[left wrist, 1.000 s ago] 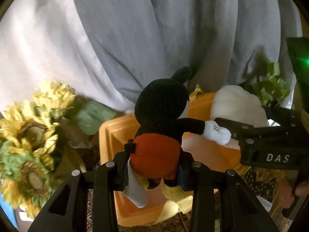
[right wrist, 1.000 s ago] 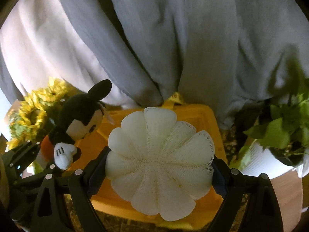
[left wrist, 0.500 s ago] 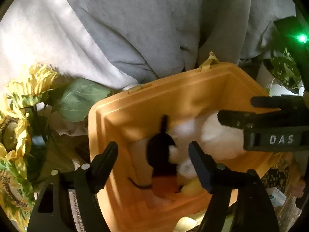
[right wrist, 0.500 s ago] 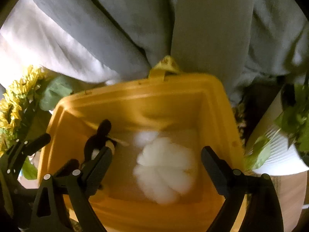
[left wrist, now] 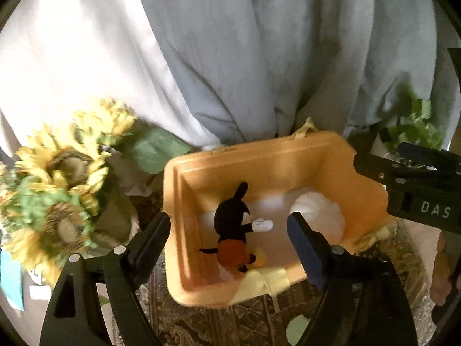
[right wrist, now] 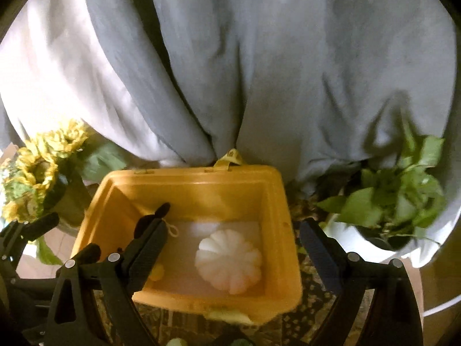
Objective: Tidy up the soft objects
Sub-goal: 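Move both tools back to the rug toward the lavender ring and blue box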
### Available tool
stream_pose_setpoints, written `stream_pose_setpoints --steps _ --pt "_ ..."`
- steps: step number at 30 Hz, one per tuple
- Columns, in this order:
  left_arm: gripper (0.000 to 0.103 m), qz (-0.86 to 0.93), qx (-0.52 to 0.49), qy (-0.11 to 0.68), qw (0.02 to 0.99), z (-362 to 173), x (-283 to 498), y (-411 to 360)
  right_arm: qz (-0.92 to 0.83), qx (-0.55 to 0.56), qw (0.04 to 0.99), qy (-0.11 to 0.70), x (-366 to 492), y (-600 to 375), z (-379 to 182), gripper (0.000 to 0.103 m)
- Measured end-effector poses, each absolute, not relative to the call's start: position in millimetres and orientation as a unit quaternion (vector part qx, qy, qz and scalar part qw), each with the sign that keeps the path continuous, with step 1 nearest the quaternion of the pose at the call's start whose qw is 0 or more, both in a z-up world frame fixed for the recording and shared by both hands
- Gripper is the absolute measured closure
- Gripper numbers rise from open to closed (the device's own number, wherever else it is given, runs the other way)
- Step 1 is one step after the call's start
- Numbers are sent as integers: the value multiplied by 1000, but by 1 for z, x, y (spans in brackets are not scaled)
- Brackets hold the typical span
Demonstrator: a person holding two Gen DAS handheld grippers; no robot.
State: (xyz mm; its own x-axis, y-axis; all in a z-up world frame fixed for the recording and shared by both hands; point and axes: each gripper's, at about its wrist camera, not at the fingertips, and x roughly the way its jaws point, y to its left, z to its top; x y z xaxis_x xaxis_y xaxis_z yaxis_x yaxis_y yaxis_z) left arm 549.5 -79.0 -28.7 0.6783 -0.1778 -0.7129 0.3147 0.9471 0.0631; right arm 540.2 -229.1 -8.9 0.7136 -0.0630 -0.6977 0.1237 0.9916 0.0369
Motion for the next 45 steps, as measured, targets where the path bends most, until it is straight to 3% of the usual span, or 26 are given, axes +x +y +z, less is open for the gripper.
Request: stream_pose_setpoints --steps 15,30,45 --pt "15 -118 95 320 935 -4 440 -75 -77 -4 936 344 438 -218 21 9" --pt "13 -135 82 413 897 -62 383 -95 -61 20 907 417 384 -235 -38 9" --pt "12 -129 80 509 847 -131 377 -114 -34 25 861 507 381 -250 -110 10"
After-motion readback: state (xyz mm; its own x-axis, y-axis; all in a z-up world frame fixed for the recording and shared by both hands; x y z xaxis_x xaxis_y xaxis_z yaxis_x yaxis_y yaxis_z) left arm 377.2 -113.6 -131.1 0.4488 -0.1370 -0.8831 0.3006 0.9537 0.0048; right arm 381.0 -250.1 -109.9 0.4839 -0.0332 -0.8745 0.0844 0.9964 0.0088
